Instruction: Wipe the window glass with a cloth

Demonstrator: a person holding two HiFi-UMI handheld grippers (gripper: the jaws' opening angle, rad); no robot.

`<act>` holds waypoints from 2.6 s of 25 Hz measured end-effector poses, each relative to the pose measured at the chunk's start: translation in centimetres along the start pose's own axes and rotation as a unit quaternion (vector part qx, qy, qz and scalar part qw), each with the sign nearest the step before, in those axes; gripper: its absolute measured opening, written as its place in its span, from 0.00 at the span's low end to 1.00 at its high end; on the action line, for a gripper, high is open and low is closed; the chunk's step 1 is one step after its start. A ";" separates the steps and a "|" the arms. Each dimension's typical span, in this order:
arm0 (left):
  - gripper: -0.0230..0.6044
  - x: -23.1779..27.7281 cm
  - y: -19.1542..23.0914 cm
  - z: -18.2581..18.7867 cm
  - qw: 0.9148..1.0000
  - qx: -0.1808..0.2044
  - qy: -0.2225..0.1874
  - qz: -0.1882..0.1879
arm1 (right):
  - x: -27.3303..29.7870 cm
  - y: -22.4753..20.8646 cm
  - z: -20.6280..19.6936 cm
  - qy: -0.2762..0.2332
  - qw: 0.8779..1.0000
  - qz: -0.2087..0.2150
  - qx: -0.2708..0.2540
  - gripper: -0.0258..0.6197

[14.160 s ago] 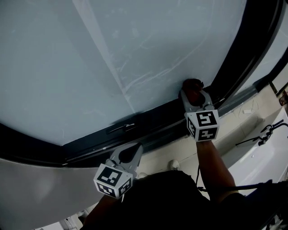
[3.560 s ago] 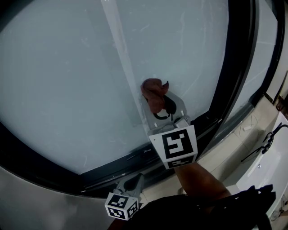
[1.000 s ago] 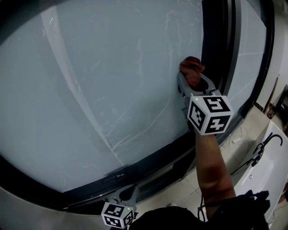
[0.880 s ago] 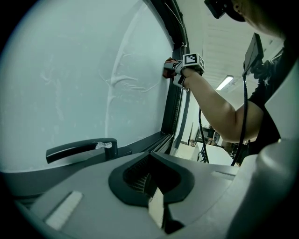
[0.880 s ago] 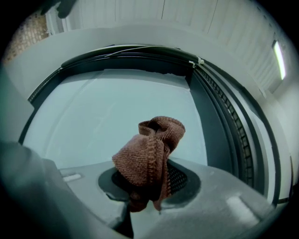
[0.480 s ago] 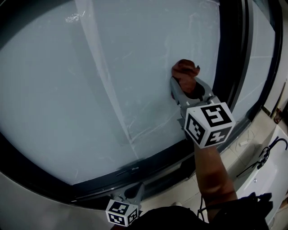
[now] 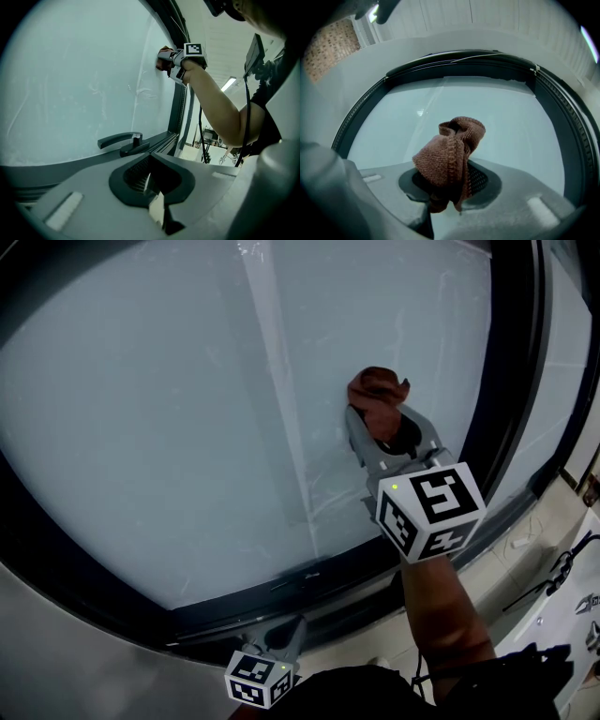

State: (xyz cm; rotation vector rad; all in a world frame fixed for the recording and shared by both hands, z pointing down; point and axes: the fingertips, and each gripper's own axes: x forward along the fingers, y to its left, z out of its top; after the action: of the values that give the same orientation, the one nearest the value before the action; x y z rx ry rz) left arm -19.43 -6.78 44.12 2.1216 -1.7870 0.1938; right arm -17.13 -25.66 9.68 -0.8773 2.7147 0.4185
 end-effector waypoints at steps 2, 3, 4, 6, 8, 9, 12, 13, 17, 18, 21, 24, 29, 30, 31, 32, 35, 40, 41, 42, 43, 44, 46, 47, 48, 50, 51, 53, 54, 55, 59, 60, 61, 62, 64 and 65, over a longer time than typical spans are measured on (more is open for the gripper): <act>0.06 -0.6 0.3 -0.1 1.000 0.000 -0.001 0.001 | 0.2 1.1 0.1 0.000 1.000 0.005 0.000 0.20; 0.06 -0.9 0.4 -0.2 1.000 0.000 -0.001 0.001 | 0.2 1.6 0.1 0.001 1.000 0.009 0.000 0.20; 0.06 -1.1 0.5 -0.3 1.000 0.000 -0.001 0.001 | 0.3 2.3 0.2 0.001 1.000 0.013 -0.002 0.20; 0.06 -1.5 0.7 -0.5 1.000 -0.001 -0.001 0.000 | 0.5 3.5 0.4 0.002 1.000 0.024 -0.005 0.20; 0.06 -1.9 0.9 -0.6 1.000 -0.002 -0.002 0.000 | 0.7 4.7 0.6 0.003 1.000 0.030 -0.009 0.20; 0.06 -2.1 0.9 -0.7 1.000 -0.002 -0.003 -0.001 | 0.8 5.1 0.6 0.003 0.999 0.031 -0.010 0.20; 0.06 -2.7 1.1 -1.0 1.000 -0.003 -0.003 -0.003 | 0.9 6.1 0.6 0.003 0.999 0.029 -0.012 0.20; 0.06 -3.0 1.2 -1.1 1.000 -0.003 -0.002 -0.004 | 0.9 6.4 0.6 0.003 1.000 0.029 -0.011 0.20; 0.06 -3.7 1.5 -1.6 1.000 -0.004 -0.002 -0.009 | 1.0 7.4 0.4 0.003 1.000 0.018 -0.025 0.20; 0.06 -3.9 1.6 -1.7 1.000 -0.004 -0.002 -0.009 | 1.0 7.5 0.3 0.003 1.000 0.015 -0.026 0.20; 0.06 -4.5 1.7 -1.8 1.000 -0.004 -0.003 -0.013 | 1.1 7.6 0.2 0.003 1.000 0.005 -0.025 0.20; 0.06 -5.1 1.3 -2.1 1.000 -0.004 -0.002 -0.020 | 1.2 7.7 0.2 0.005 1.000 -0.006 -0.028 0.20; 0.06 -5.7 0.5 -2.5 0.999 -0.009 -0.007 -0.035 | 1.2 8.1 -0.1 0.006 1.000 -0.006 -0.011 0.20; 0.06 -5.7 0.3 -2.5 0.999 -0.009 -0.011 -0.037 | 1.3 8.1 -0.1 0.003 1.000 -0.005 -0.011 0.20; 0.06 -5.7 0.1 -2.5 0.999 -0.009 -0.015 -0.038 | 1.3 8.0 -0.1 0.002 1.000 -0.004 -0.011 0.20; 0.06 -5.8 -0.1 -2.5 0.999 -0.009 -0.018 -0.037 | 1.3 8.0 -0.1 0.002 1.000 -0.002 -0.010 0.20; 0.06 -6.3 -0.5 -2.8 0.999 -0.007 -0.025 -0.031 | 1.3 8.0 -0.1 0.005 1.000 0.002 -0.014 0.19; 0.06 -6.7 -2.3 -3.0 0.999 -0.013 -0.030 -0.019 | 0.6 8.6 -0.6 0.010 0.997 0.077 0.023 0.19; 0.06 -6.7 -2.9 -3.1 0.999 -0.017 -0.031 -0.017 | -0.3 9.3 -0.7 0.009 0.992 0.114 0.054 0.19; 0.06 -6.7 -3.5 -3.1 0.999 -0.019 -0.031 -0.016 | -1.5 9.9 -0.7 0.006 0.986 0.146 0.085 0.19; 0.06 -6.7 -4.2 -3.2 0.999 -0.020 -0.031 -0.014 | -3.1 10.4 -0.8 0.002 0.980 0.168 0.108 0.19; 0.06 -6.6 -4.8 -3.2 0.999 -0.021 -0.032 -0.011 | -4.9 10.6 -1.0 0.001 0.976 0.179 0.121 0.19; 0.06 -6.2 -6.4 -3.3 0.999 -0.029 -0.034 -0.007 | -9.1 10.8 -2.0 0.006 0.972 0.194 0.133 0.20; 0.06 -6.1 -7.4 -3.4 0.999 -0.036 -0.037 -0.006 | -11.4 11.0 -2.9 0.013 0.969 0.204 0.139 0.20; 0.06 -6.0 -8.6 -3.7 0.998 -0.045 -0.041 -0.006 | -14.0 11.2 -3.9 0.022 0.965 0.217 0.146 0.20; 0.06 -5.8 -10.7 -4.4 0.997 -0.057 -0.051 -0.004 | -19.6 11.8 -6.5 0.048 0.954 0.244 0.165 0.19; 0.06 -5.6 -11.7 -4.9 0.997 -0.062 -0.052 -0.001 | -22.4 12.0 -8.1 0.066 0.949 0.253 0.177 0.19; 0.06 -5.1 -13.6 -6.3 0.996 -0.070 -0.051 0.009 | -28.0 11.8 -11.7 0.112 0.939 0.257 0.201 0.19; 0.06 -5.0 -14.8 -7.1 0.996 -0.075 -0.049 0.014 | -30.7 11.6 -13.5 0.137 0.934 0.254 0.209 0.20; 0.06 -5.0 -16.2 -7.9 0.996 -0.079 -0.047 0.017 | -33.4 11.2 -15.2 0.161 0.931 0.248 0.215 0.20; 0.06 -5.8 -22.7 -12.2 0.995 -0.095 -0.021 0.029 | -43.3 11.6 -19.9 0.242 0.906 0.243 0.247 0.20; 0.06 -6.1 -24.2 -13.3 0.994 -0.102 -0.013 0.034 | -45.5 12.3 -20.4 0.255 0.901 0.251 0.247 0.19; 0.06 -6.4 -25.5 -14.2 0.993 -0.107 -0.008 0.037 | -47.5 13.0 -20.7 0.262 0.897 0.260 0.243 0.20; 0.06 -6.5 -26.8 -14.9 0.993 -0.112 -0.004 0.038 | -49.2 13.6 -20.6 0.265 0.895 0.269 0.237 0.20; 0.06 -6.7 -29.1 -15.9 0.992 -0.121 -0.001 0.035 | -51.9 14.3 -19.8 0.258 0.895 0.284 0.228 0.19; 0.06 -6.9 -30.2 -16.2 0.992 -0.124 -0.001 0.035 | -53.1 14.6 -19.2 0.250 0.896 0.290 0.227 0.19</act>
State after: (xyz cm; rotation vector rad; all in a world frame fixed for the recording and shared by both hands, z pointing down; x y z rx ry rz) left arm 10.66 9.50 51.37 1.8878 -1.7849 -0.0127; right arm 12.81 6.96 47.65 -0.0219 3.3004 -0.4046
